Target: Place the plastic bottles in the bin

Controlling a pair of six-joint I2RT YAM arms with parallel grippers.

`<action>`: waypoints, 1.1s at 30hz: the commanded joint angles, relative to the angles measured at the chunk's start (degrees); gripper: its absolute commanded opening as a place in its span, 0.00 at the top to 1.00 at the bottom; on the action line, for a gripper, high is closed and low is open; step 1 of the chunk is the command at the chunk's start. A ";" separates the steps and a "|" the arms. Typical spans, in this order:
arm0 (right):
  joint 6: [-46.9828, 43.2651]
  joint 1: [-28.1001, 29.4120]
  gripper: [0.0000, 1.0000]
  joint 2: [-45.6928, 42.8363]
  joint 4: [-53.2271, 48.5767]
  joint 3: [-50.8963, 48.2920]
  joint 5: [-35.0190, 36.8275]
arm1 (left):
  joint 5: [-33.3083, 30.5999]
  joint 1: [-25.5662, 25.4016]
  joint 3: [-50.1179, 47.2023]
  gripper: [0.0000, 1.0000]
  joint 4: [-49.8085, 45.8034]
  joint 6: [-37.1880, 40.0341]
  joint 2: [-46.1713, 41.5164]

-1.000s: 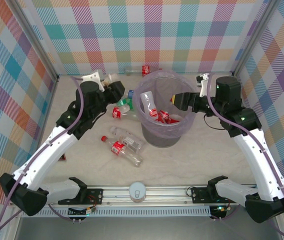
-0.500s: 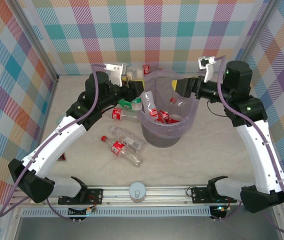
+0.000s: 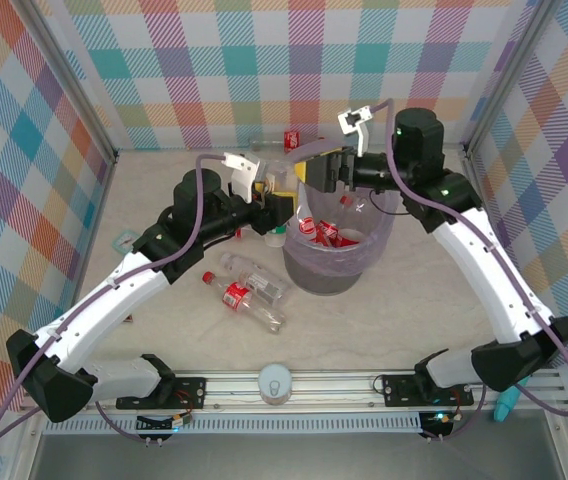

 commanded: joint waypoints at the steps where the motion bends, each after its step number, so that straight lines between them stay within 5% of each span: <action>1: 1.40 1.12 0.11 1.28 3.73 0.72 -3.56 | 0.91 -0.59 1.83 0.75 1.35 1.49 -0.74; 15: 2.84 4.09 0.15 6.14 4.97 -0.13 -4.58 | -0.66 -1.77 5.41 0.76 0.15 2.04 2.31; 24: 1.90 4.10 0.37 7.40 3.97 0.38 -1.57 | -0.07 -2.02 5.26 0.75 1.04 2.15 2.25; 33: 0.30 3.97 0.47 7.81 2.73 4.64 2.02 | -3.56 -2.02 1.27 0.12 0.90 0.87 -3.65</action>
